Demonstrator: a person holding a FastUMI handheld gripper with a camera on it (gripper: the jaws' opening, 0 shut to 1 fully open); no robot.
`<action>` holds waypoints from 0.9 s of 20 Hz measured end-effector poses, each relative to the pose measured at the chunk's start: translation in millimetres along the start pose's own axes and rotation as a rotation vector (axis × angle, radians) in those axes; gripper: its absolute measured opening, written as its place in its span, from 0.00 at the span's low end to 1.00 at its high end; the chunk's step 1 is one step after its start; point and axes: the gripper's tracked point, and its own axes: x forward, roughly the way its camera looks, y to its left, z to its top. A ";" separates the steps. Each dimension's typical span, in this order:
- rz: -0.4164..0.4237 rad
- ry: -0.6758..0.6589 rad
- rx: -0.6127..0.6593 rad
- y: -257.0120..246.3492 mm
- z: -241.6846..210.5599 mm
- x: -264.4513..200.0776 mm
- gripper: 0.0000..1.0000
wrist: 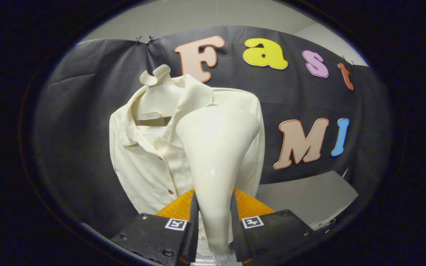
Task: Iron the clothes twice with a garment steamer, once on the left side and once on the right side.
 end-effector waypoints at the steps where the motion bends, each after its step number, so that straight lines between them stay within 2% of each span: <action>1: 0.007 0.013 0.009 0.4 -1.7 5.0 0.39; 6: 0.040 0.054 0.058 5.4 -17.1 21.9 0.39; 12: 0.026 0.111 0.074 -4.2 -50.9 44.1 0.40; 18: 0.027 0.186 0.014 -8.4 -101.1 61.1 0.40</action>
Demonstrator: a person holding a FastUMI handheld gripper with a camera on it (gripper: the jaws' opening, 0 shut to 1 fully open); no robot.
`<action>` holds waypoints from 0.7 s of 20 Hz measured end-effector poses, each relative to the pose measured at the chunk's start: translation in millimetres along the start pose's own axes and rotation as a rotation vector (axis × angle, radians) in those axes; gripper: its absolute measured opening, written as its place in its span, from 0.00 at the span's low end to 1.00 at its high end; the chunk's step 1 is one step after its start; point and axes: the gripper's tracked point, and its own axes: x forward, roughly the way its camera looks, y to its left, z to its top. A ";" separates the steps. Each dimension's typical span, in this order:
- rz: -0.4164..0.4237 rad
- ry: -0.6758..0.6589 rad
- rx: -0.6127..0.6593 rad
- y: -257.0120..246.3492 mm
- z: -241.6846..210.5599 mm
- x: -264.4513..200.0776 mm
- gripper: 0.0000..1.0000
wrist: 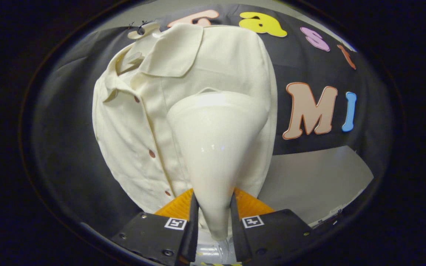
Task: Iron the clothes twice with a garment steamer, once on the left side and once on the right side.
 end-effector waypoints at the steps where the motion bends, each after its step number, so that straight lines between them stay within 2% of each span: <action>1: 0.003 0.011 -0.004 1.1 -7.5 4.7 0.40; 14: -0.011 0.196 0.010 -16.5 -120.2 54.2 0.40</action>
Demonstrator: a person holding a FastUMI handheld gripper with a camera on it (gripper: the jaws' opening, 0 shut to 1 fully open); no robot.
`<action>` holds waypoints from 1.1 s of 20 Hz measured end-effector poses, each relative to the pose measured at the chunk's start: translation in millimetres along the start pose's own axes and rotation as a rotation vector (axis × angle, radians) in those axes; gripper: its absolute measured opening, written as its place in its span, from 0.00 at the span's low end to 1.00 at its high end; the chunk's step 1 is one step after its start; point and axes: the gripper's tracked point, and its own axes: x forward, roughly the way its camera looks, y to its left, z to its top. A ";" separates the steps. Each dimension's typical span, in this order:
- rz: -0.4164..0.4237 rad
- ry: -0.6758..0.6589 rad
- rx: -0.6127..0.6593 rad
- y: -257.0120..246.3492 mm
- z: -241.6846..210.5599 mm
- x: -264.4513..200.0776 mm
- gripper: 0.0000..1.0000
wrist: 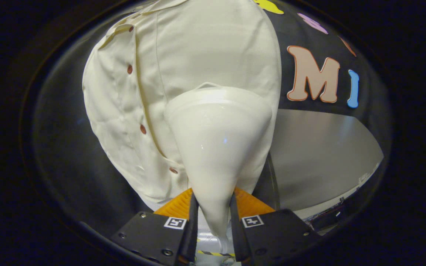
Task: Iron the clothes twice with a garment steamer, once on the left side and once on the right side.
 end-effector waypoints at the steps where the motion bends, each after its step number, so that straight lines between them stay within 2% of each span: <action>1: -0.003 0.025 0.001 -1.5 -10.3 5.2 0.40; 11: -0.018 0.121 0.003 -15.0 -79.7 48.9 0.40; 22: 0.012 0.212 0.018 -20.0 -137.1 72.5 0.40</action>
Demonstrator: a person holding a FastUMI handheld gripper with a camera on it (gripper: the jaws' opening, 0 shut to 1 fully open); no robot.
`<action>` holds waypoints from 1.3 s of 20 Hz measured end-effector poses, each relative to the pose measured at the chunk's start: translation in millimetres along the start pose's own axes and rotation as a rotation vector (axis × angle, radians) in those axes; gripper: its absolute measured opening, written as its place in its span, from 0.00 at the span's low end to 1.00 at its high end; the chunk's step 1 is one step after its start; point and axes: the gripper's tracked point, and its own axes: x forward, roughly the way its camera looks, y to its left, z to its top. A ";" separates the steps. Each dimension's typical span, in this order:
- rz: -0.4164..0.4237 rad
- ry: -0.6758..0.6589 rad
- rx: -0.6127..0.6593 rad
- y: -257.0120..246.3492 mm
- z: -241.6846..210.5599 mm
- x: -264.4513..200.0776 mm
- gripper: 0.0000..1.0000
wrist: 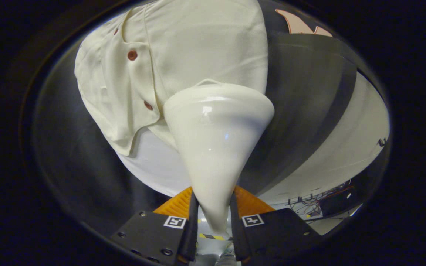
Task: Iron the clothes twice with a garment steamer, once on the left side and once on the right side.
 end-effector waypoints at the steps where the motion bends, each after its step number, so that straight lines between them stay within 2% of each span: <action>1: 0.003 -0.007 0.004 -0.1 -1.4 0.0 0.40; 6: 0.012 -0.040 0.027 0.6 -1.8 -13.6 0.40; 14: 0.005 -0.132 0.025 -2.5 12.5 -66.4 0.40; 19: -0.013 -0.218 0.007 3.2 30.4 -122.9 0.40; 26: -0.021 -0.388 0.042 28.4 66.4 -209.1 0.40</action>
